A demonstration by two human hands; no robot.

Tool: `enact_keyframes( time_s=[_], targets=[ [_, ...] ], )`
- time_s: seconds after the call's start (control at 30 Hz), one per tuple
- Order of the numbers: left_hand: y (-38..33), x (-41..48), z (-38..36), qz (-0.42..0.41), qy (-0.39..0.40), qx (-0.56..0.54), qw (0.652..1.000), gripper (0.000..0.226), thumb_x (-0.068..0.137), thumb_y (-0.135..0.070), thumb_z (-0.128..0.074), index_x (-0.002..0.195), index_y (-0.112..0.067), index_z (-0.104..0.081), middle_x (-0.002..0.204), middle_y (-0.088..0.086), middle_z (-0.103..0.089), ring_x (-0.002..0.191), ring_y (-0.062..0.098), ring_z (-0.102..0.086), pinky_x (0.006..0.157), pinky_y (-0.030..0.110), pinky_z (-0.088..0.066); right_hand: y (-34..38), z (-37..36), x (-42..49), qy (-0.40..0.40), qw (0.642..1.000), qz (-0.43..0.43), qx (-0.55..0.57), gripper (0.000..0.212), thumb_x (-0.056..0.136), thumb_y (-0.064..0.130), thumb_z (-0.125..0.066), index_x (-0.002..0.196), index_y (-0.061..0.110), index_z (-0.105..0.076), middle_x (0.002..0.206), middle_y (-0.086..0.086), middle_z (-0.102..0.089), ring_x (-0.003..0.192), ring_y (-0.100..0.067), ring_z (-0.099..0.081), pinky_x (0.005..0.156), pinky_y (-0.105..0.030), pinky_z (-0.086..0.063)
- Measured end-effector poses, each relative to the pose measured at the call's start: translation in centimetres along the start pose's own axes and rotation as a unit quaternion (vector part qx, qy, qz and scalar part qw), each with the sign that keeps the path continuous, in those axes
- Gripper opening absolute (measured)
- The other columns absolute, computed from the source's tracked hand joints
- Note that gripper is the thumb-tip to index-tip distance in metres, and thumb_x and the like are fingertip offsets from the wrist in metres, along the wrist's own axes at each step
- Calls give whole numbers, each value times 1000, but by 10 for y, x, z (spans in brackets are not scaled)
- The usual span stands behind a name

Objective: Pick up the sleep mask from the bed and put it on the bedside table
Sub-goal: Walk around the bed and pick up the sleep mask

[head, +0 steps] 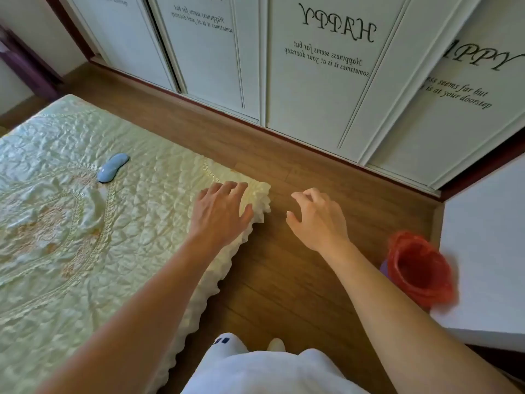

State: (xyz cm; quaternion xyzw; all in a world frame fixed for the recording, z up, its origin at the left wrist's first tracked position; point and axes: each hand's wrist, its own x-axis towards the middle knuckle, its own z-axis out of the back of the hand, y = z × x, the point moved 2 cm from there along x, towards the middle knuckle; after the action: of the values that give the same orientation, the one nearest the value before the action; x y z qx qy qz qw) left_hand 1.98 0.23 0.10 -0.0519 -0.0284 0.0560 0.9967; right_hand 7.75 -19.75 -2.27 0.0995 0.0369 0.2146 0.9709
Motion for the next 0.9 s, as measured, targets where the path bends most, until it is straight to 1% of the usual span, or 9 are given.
enact_keyframes(
  time_s=[0.23, 0.5, 0.63, 0.77, 0.9],
  targets=[
    [-13, 30, 2, -8, -5, -12, 1000, 50, 92, -49, -46, 133, -23, -52, 131, 3, -65, 119, 28, -59, 95, 45, -48, -21, 7, 22, 14, 1000, -15, 14, 48, 97, 48, -52, 137, 23, -56, 137, -8, -62, 119, -26, -61, 91, -42, -54],
    [2, 97, 2, -18, -11, -19, 1000, 48, 92, -49, -45, 131, -22, -53, 131, 3, -65, 118, 28, -59, 95, 45, -49, -25, 10, 79, 12, 999, -30, 4, 48, 98, 47, -51, 139, 23, -55, 138, -7, -61, 120, -25, -61, 93, -42, -54],
    [25, 146, -3, -18, -10, -26, 999, 49, 91, -50, -45, 132, -23, -52, 130, 4, -65, 118, 29, -60, 95, 46, -50, -20, 10, 132, 4, 1000, -30, 0, 48, 97, 47, -52, 139, 24, -55, 138, -7, -61, 120, -25, -61, 93, -41, -54],
    [55, 209, -6, -22, 2, -41, 999, 50, 91, -51, -41, 133, -25, -51, 131, 4, -65, 119, 28, -59, 96, 47, -50, -13, 11, 197, 3, 999, -43, -2, 49, 96, 48, -54, 139, 24, -54, 139, -8, -61, 121, -26, -61, 93, -42, -53],
    [86, 276, -6, -31, -6, -41, 999, 47, 90, -49, -46, 132, -26, -51, 132, 2, -64, 118, 27, -59, 96, 47, -49, -6, 16, 263, -13, 999, -46, -8, 50, 95, 47, -54, 139, 23, -54, 136, -7, -63, 118, -26, -62, 91, -41, -53]
  ],
)
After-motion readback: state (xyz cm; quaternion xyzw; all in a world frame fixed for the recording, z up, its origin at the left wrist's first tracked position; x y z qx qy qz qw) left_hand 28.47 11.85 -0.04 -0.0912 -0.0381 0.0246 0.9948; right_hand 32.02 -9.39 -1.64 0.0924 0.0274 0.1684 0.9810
